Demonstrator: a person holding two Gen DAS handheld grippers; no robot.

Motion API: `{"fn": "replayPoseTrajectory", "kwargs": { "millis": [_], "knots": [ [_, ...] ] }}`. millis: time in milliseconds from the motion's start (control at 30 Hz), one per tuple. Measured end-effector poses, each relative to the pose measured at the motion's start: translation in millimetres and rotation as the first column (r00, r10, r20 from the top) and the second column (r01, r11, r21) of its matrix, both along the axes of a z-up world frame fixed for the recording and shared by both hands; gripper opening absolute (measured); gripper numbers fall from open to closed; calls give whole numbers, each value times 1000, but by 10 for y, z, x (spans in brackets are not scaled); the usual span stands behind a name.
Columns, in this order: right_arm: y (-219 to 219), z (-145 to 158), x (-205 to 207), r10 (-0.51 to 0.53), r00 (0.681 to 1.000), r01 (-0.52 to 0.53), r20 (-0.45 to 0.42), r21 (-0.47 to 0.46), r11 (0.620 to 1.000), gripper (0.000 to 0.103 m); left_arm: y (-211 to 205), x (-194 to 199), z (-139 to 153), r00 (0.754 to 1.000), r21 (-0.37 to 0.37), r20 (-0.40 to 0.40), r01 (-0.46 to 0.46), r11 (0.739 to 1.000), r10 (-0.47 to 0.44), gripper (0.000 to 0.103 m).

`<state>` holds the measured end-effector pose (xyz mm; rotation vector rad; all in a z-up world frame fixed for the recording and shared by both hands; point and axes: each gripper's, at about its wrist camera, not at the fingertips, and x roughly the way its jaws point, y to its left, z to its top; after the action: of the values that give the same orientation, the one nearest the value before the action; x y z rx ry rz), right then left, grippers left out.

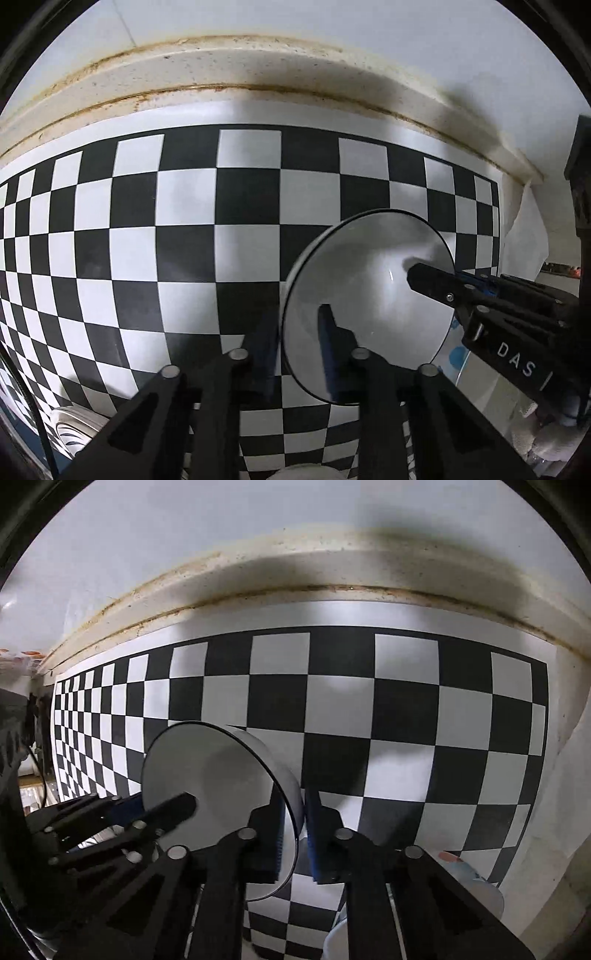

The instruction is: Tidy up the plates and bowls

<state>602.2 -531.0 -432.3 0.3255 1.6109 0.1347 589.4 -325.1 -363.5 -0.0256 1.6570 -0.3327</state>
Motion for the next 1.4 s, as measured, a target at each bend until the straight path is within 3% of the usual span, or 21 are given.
{"fn": "replayPoseTrajectory", "kwargs": {
  "millis": [200,400,567,733,967,1167,1400],
  "knots": [
    [41,81,-119,3,1000,-3,-10,18,1000,10,33,-102,98,1000,3,17,11,1000,-11,13],
    [140,492,-458,6,1000,-7,30,22,1000,10,76,-406,541,997,-21,55,60,998,-58,13],
    [254,920,-997,18,998,-20,63,36,999,10,195,-791,871,991,-24,82,112,993,-110,13],
    [370,1129,-1706,18,998,-21,63,48,999,10,317,-1333,961,983,-30,74,172,985,-169,13],
    [594,892,-2358,18,1000,-19,4,74,997,10,486,-1830,744,976,-9,19,215,976,-215,13],
    [713,610,-2562,34,999,-31,-35,70,997,10,522,-1994,501,976,21,-24,218,976,-217,13],
    [761,491,-2619,40,998,-37,-55,53,998,10,505,-2105,368,972,40,-37,235,971,-233,13]
  ]
}}
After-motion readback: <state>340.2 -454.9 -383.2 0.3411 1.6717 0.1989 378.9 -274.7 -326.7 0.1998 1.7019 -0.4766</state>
